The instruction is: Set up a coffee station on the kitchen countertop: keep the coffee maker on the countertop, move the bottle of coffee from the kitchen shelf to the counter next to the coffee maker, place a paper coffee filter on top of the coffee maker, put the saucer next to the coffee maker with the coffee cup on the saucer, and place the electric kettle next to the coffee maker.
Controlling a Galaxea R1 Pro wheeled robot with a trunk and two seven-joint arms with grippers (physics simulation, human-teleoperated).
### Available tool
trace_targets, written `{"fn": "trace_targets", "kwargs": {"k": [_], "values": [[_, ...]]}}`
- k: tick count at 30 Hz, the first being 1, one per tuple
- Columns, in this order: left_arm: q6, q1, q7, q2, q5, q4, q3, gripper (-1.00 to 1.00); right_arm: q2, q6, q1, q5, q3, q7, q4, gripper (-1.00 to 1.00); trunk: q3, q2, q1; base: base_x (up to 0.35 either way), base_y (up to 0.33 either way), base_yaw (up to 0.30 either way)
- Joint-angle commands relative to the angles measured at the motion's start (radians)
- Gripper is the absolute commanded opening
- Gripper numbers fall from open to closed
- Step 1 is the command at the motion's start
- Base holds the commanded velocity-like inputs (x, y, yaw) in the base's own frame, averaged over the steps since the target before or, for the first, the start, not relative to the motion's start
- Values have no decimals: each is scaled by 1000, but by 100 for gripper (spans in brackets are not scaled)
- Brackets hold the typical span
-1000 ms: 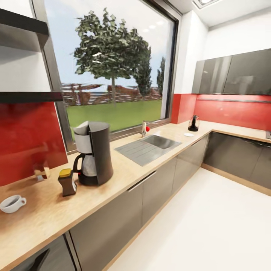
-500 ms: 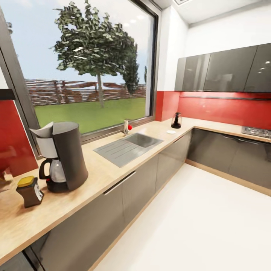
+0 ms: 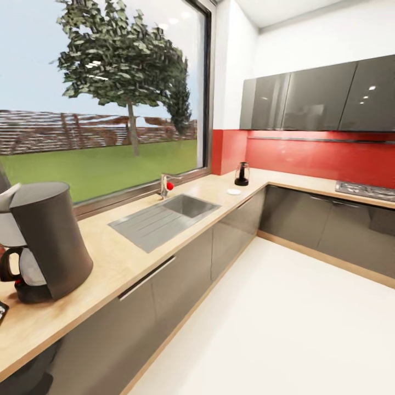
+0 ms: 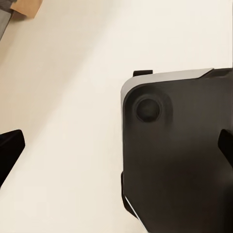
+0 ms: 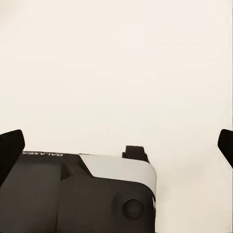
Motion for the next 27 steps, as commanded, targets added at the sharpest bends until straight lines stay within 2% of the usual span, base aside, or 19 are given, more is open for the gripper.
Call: {"fn": "trace_targets", "kwargs": {"k": [1,27], "values": [[0,0,7,0,2,-2,-8,100,-1,-3,-1,0,6,-2,1,100,-1,-1,1,266,-213,-2],[-1,1,7,0,1,-2,-8,100,0,-3,-1,-2,6,0,0,100,-1,-1,1,266,-213,0]]}}
